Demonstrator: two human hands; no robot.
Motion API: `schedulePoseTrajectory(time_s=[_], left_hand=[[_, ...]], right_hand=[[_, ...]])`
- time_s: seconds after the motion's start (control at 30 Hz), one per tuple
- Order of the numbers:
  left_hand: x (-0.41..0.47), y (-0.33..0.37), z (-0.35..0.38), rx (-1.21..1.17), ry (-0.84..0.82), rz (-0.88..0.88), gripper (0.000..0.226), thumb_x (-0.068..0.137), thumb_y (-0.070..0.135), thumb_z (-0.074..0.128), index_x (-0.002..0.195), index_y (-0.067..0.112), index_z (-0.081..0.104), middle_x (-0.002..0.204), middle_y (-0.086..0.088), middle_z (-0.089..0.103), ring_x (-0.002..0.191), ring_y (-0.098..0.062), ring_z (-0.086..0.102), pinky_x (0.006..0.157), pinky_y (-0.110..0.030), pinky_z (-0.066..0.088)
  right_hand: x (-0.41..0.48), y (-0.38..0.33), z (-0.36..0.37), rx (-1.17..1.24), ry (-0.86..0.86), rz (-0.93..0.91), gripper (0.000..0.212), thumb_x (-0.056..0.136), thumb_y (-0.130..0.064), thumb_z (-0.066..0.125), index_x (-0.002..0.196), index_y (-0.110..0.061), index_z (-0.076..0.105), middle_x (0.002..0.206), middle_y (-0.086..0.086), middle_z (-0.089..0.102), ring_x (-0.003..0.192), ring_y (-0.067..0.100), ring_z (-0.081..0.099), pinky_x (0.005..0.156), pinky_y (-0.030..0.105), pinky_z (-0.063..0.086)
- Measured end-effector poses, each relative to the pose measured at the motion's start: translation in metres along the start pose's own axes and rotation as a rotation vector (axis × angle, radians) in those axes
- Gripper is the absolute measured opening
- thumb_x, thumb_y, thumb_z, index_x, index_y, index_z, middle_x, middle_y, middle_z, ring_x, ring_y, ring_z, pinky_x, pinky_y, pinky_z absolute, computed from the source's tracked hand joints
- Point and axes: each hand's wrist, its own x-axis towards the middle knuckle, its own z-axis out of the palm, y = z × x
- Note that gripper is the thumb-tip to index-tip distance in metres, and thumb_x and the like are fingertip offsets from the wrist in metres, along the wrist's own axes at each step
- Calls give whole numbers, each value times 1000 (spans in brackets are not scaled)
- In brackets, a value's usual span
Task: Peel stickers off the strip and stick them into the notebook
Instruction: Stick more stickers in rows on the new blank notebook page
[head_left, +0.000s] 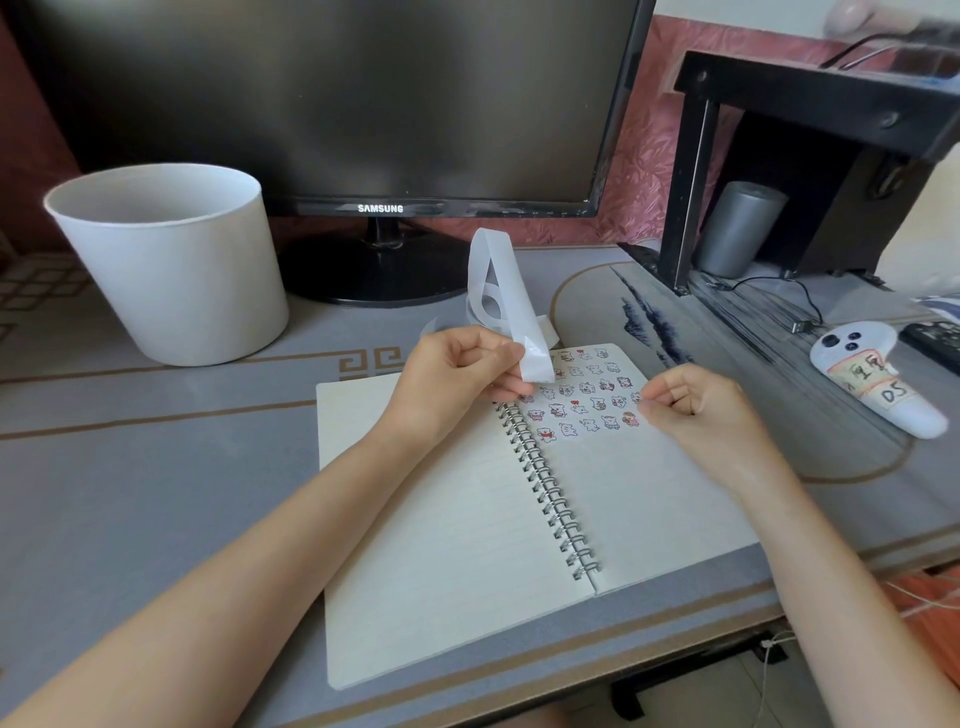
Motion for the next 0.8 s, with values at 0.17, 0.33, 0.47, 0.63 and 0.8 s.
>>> schedulePoseTrajectory(time_s=[0.17, 0.33, 0.47, 0.63, 0.8], left_hand=[[0, 0, 0, 2, 1, -2, 14, 92, 9, 59, 81, 4, 64, 67, -7, 71, 67, -14, 71, 62, -18, 55], [0, -1, 0, -2, 5, -9, 13, 92, 8, 59, 83, 1, 64, 67, -9, 70, 66, -13, 70, 61, -18, 55], [1, -1, 0, -12, 4, -12, 12, 91, 8, 59, 82, 1, 63, 67, -10, 70, 65, -14, 70, 61, -18, 55], [0, -1, 0, -10, 4, -8, 12, 91, 8, 59, 82, 1, 63, 67, -9, 70, 66, -14, 70, 62, -19, 55], [0, -1, 0, -10, 2, -7, 13, 92, 8, 59, 82, 1, 63, 67, -10, 70, 65, -14, 70, 60, -18, 54]], right_hand=[[-1, -5, 5, 14, 20, 5, 16, 77, -22, 76, 78, -18, 61, 72, -3, 63, 56, 0, 52, 61, 21, 41], [-1, -5, 9, -71, 42, 14, 29, 67, -31, 83, 81, -17, 62, 72, -5, 59, 63, 7, 51, 65, 26, 42], [2, -2, 9, -76, 47, -1, 17, 76, -19, 78, 79, -16, 61, 69, -2, 64, 60, 8, 53, 62, 26, 41], [2, -2, 5, -58, 75, -3, 12, 81, -11, 72, 80, -16, 61, 71, -2, 60, 53, 3, 49, 51, 10, 38], [-4, -3, -1, 26, -10, 23, 22, 73, -14, 79, 86, -15, 61, 77, 0, 58, 61, 5, 51, 53, 4, 39]])
